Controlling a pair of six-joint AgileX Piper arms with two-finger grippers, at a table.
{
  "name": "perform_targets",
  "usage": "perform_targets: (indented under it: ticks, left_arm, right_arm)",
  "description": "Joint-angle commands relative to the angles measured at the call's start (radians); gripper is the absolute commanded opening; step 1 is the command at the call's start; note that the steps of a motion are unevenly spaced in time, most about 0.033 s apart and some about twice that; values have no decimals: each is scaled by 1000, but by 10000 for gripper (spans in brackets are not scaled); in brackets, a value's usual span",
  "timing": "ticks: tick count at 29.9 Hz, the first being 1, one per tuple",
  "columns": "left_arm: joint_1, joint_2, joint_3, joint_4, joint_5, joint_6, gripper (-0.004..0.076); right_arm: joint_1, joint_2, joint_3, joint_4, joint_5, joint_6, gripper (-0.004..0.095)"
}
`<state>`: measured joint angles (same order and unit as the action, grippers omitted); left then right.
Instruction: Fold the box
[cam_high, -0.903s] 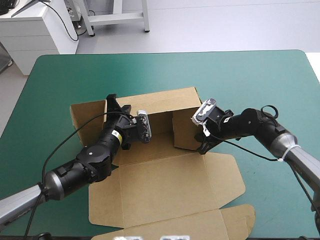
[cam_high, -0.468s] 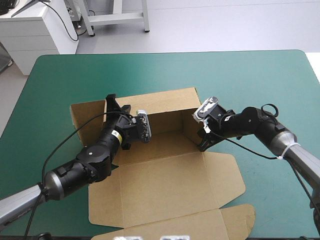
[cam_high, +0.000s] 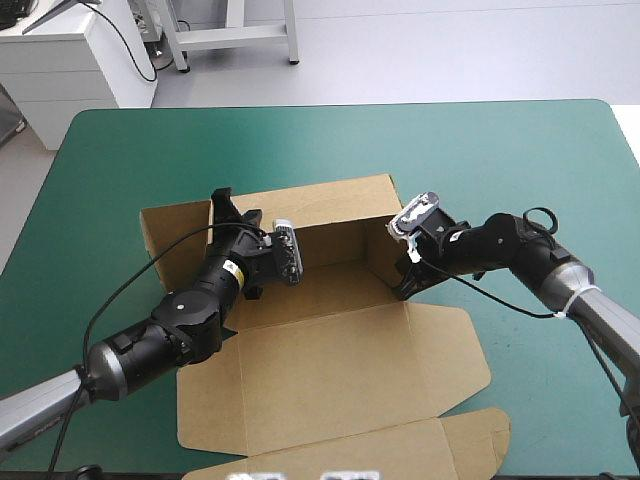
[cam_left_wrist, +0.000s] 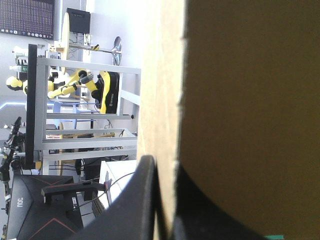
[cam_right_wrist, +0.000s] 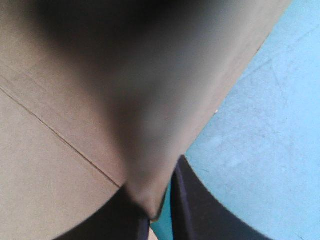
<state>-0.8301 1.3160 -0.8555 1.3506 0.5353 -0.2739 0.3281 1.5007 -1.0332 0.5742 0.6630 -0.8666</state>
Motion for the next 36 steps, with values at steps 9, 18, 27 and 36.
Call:
perform_targets:
  ticks: [9,18,27,36]
  left_arm:
    - [-5,-39,-9,-68,-68,-48,0]
    - [-9,-57,-9,-76,-75,-48,333]
    - [-88,-160,-9,-31,-71,-55,601]
    - [-283,-270,-9,-24,6,-48,588]
  right_arm:
    - [11,-12,-16,75,25,-33,-19]
    - [11,-14,-16,84,-1,46,-19]
    - [11,-14,-16,59,-22,95,-19]
    - [11,-14,-16,57,-48,113,-19]
